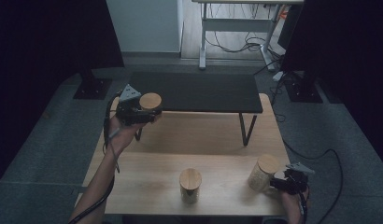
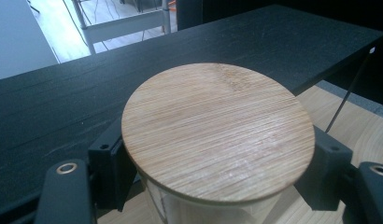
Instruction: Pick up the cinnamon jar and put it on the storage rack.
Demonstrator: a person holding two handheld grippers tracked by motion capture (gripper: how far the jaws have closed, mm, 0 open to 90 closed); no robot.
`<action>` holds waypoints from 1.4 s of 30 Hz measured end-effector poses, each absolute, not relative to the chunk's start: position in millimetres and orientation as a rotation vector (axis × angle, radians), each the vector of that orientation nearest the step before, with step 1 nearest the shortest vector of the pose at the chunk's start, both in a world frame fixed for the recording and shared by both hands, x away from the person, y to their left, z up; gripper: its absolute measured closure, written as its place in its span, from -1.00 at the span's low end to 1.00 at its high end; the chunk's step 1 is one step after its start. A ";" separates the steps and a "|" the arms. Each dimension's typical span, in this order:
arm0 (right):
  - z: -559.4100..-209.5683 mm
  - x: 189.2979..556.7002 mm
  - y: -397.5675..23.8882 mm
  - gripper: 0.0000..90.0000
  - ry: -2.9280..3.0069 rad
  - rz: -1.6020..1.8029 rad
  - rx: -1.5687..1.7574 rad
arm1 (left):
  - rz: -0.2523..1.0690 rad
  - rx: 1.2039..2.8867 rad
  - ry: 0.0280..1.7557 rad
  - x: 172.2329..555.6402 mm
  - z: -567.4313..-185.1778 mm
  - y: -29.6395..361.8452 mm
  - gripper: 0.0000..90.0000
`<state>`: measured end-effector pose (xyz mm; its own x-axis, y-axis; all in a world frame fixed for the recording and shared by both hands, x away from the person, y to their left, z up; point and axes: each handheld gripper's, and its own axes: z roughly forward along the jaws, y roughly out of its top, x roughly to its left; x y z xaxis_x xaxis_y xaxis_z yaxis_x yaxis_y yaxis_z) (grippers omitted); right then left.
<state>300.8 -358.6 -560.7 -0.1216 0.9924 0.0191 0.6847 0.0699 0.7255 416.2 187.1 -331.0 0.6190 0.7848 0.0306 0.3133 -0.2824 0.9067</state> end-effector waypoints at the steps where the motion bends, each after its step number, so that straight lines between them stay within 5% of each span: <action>1: -560.7 300.8 -358.6 -0.84 1.862 0.819 1.661 | 0.600 1.859 0.879 416.5 -330.4 187.1 -0.43; 42: -560.8 300.9 -358.7 -0.85 1.862 0.819 1.661 | 0.700 1.802 0.897 447.3 -324.1 185.1 -0.43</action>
